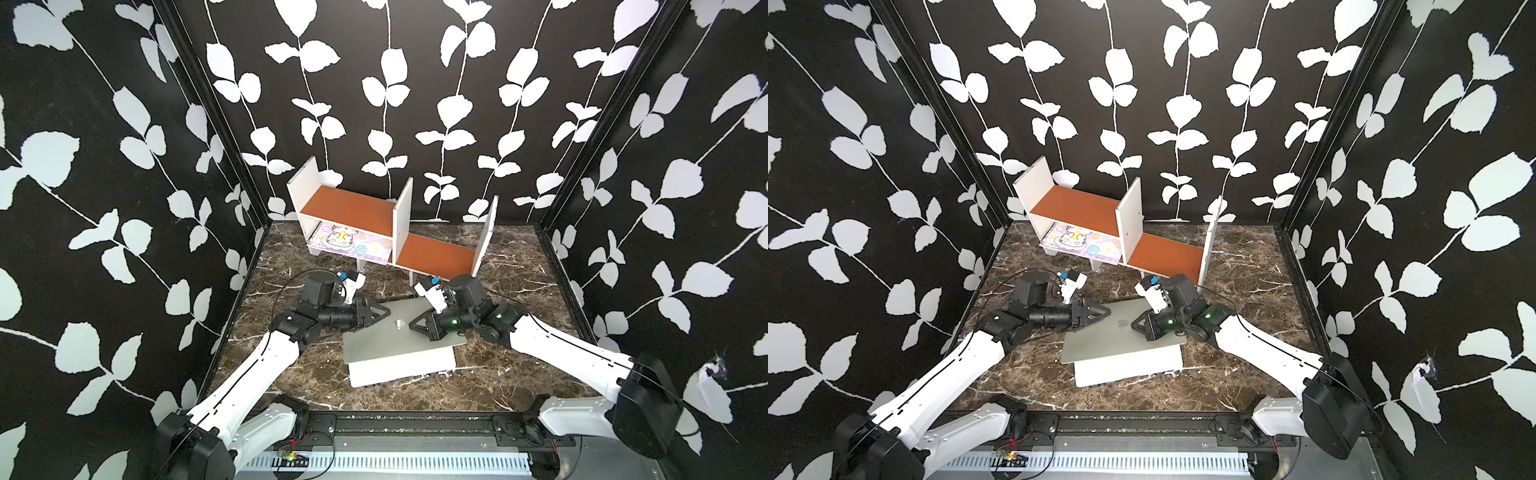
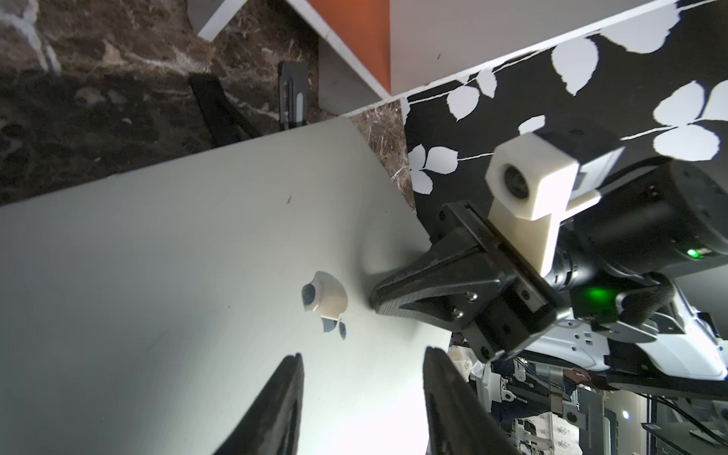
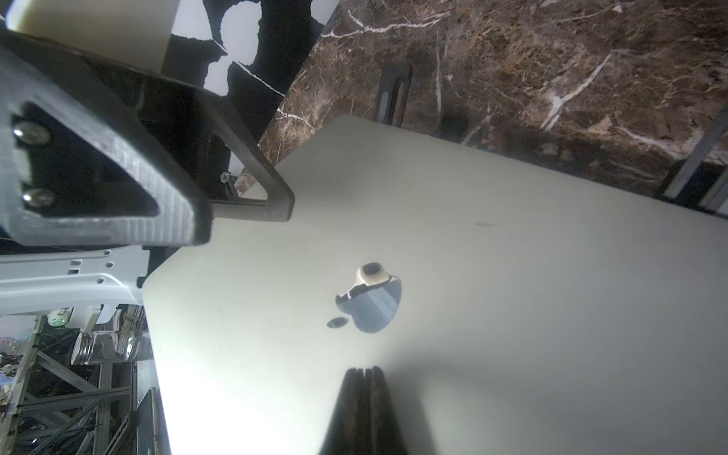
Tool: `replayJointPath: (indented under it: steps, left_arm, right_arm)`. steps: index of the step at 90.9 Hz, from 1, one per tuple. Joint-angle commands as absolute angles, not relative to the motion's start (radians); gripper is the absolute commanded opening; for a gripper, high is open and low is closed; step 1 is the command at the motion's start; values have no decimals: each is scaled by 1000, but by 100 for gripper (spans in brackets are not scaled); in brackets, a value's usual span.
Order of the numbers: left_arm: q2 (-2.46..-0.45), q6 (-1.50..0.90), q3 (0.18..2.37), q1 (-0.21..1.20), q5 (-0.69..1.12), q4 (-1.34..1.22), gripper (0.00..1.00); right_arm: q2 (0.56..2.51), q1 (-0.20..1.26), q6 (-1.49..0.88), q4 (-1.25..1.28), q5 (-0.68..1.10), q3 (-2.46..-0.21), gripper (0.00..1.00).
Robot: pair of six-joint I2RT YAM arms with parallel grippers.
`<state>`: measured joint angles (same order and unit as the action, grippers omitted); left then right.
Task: Close the laptop lid and set it aside
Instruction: Close the lid of the laptop.
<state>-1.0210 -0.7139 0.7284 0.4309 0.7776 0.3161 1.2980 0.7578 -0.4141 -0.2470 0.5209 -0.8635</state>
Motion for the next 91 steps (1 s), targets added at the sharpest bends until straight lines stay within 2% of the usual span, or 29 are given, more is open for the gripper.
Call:
replayJointPath:
  steps: [1,49,91]
  left_arm:
    - [-1035,-645,700,435,770,347,47]
    - [-1109,-520,601,434,646,272,45]
    - [-1128,-491,575,434,557,254,45]
  right_arm:
    - [1320,748,-414,-188,540,-812,1]
    - [1428,726,-360,-146,515,-787,1]
    - [1536,723,-320,-231,467,-853,1]
